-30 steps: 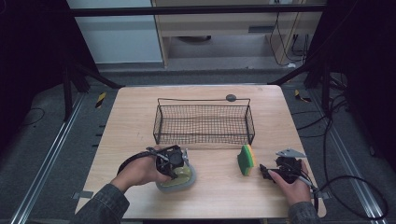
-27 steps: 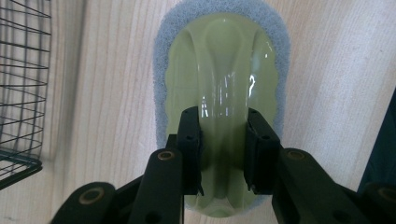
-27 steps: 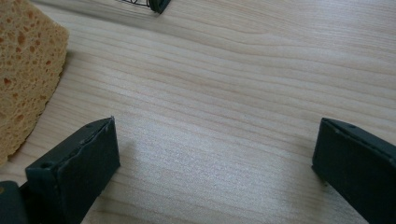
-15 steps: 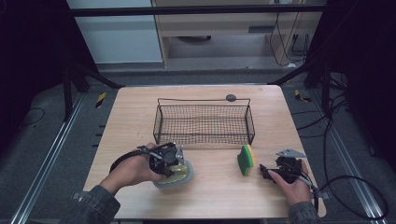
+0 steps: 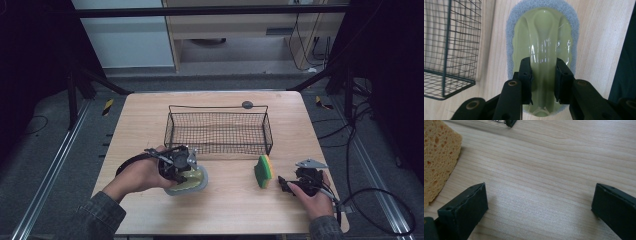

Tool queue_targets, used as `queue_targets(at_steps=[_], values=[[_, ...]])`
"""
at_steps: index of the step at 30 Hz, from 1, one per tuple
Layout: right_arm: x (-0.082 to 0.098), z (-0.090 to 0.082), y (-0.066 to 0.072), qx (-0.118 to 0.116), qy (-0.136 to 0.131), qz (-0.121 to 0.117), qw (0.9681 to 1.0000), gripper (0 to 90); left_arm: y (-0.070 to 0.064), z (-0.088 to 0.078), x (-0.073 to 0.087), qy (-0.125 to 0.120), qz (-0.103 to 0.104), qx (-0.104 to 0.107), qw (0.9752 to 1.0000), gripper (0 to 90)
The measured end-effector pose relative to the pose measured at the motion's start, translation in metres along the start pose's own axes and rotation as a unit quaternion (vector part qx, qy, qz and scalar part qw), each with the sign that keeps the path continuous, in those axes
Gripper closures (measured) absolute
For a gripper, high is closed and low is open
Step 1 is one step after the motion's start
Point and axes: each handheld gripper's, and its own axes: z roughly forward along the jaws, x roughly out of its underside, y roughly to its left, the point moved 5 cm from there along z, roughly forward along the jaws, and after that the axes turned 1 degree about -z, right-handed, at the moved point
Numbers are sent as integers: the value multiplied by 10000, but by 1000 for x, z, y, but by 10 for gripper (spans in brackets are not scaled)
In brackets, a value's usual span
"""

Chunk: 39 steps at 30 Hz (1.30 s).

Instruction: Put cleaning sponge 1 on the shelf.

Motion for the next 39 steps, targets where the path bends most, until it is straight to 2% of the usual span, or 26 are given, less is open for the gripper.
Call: queue_targets(at_steps=[9,14,17,18,20,26,30,39], values=[[0,0,0,20,-7,-8,10000,7,19,-23,-8,-210,156,-48,9996,707],[1,-1,1,63,6,48,10000,7,32,-33,-7,-286,218,-161,9992,707],[1,-1,1,86,2,58,9999,7,37,-36,-6,-300,204,-239,9991,707],[2,-2,2,118,14,73,9999,7,40,-39,-5,-294,203,-350,9987,707],[3,-2,2,148,8,82,9999,7,46,-41,-2,-170,48,-475,9987,707],[5,-5,3,122,6,71,9999,7,52,-48,4,-18,-118,-725,9973,708],[6,-5,3,123,5,71,9999,7,56,-54,4,-134,-198,-796,9965,708],[4,-4,2,97,13,53,9999,5,67,-58,-4,-140,-84,-942,9954,708]])
